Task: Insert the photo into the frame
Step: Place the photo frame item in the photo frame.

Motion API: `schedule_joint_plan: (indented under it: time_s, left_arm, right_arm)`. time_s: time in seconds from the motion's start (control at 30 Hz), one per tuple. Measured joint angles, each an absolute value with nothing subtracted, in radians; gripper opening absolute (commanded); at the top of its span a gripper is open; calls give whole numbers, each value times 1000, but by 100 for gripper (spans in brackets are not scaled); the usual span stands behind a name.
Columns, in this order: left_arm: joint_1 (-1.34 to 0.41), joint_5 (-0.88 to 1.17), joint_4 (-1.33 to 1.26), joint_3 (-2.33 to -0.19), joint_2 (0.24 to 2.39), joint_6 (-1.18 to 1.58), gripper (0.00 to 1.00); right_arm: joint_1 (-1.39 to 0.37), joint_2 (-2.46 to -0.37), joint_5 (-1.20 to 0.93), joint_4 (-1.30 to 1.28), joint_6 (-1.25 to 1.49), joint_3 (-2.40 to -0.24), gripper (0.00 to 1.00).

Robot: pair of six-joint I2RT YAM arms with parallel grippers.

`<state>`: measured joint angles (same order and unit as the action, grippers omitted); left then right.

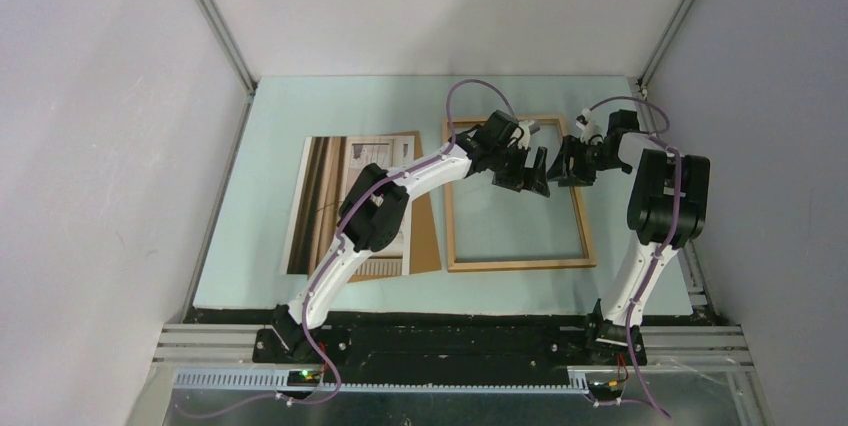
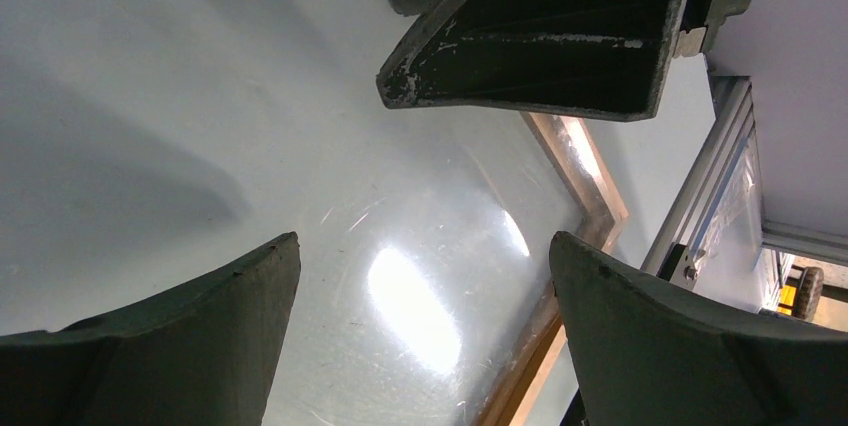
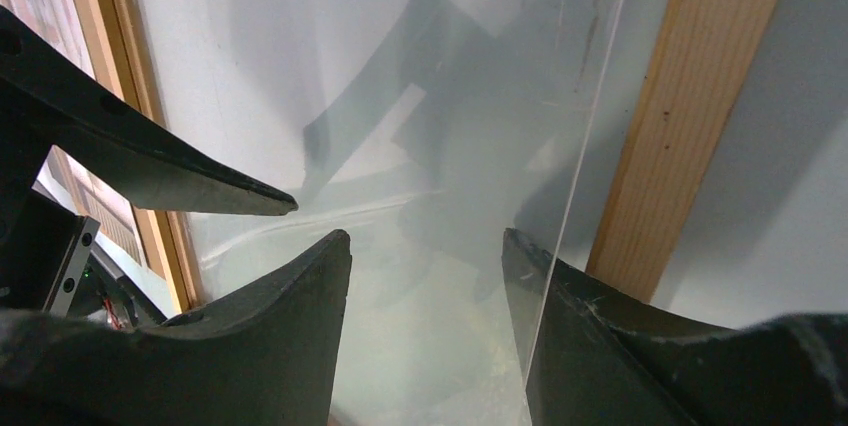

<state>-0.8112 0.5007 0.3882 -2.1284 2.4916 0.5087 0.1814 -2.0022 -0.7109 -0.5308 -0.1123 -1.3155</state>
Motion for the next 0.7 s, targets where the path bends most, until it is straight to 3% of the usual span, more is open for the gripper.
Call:
schedule_joint_plan:
  time_s: [0.7]
  left_arm:
    - [-805, 500, 389, -2128, 2492, 508, 99]
  right_arm:
    - [244, -1903, -624, -604, -170, -1369, 62]
